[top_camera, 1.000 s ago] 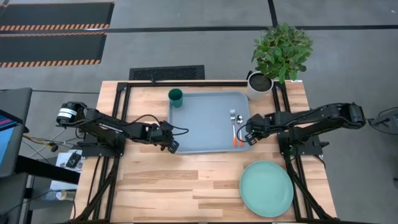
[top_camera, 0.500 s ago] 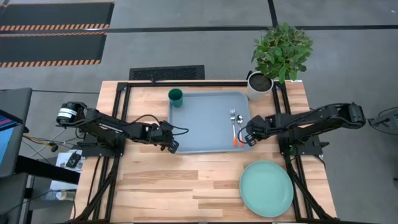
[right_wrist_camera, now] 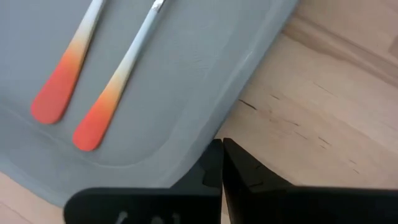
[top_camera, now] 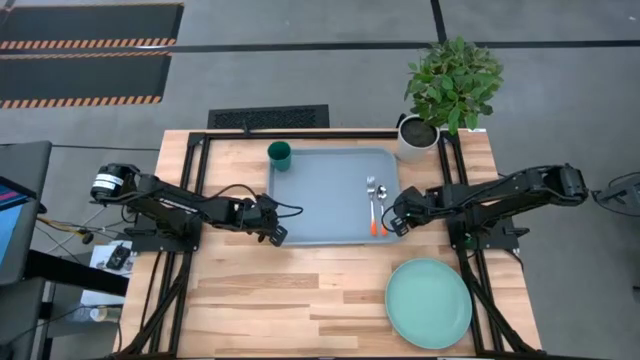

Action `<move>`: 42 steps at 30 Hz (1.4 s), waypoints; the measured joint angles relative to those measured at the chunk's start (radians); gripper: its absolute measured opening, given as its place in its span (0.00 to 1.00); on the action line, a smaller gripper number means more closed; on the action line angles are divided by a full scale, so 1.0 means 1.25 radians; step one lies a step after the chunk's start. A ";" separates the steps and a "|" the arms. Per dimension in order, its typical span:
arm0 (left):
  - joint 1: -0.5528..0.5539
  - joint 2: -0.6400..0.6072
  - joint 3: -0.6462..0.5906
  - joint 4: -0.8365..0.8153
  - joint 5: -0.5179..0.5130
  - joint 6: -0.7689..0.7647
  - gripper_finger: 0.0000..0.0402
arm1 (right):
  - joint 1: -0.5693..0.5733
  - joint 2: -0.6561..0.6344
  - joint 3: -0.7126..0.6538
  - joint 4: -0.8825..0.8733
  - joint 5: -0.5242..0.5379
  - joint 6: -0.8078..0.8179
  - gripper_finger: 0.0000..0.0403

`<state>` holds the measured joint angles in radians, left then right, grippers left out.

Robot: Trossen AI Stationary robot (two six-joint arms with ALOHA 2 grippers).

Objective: Pick and place plate/cup/fork/spoon on tray
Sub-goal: Put the blue plate on the gray tray to the left of the orange fork

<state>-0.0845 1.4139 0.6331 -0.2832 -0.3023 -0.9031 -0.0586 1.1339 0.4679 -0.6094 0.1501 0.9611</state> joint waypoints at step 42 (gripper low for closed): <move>-0.100 -0.043 0.139 0.092 0.166 0.060 0.53 | 0.396 -0.007 0.015 -0.159 -0.217 -0.064 0.54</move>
<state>-0.2096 1.3605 0.8074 -0.1679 -0.0951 -0.8276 0.4362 1.1254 0.4871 -0.8076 -0.1209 0.8812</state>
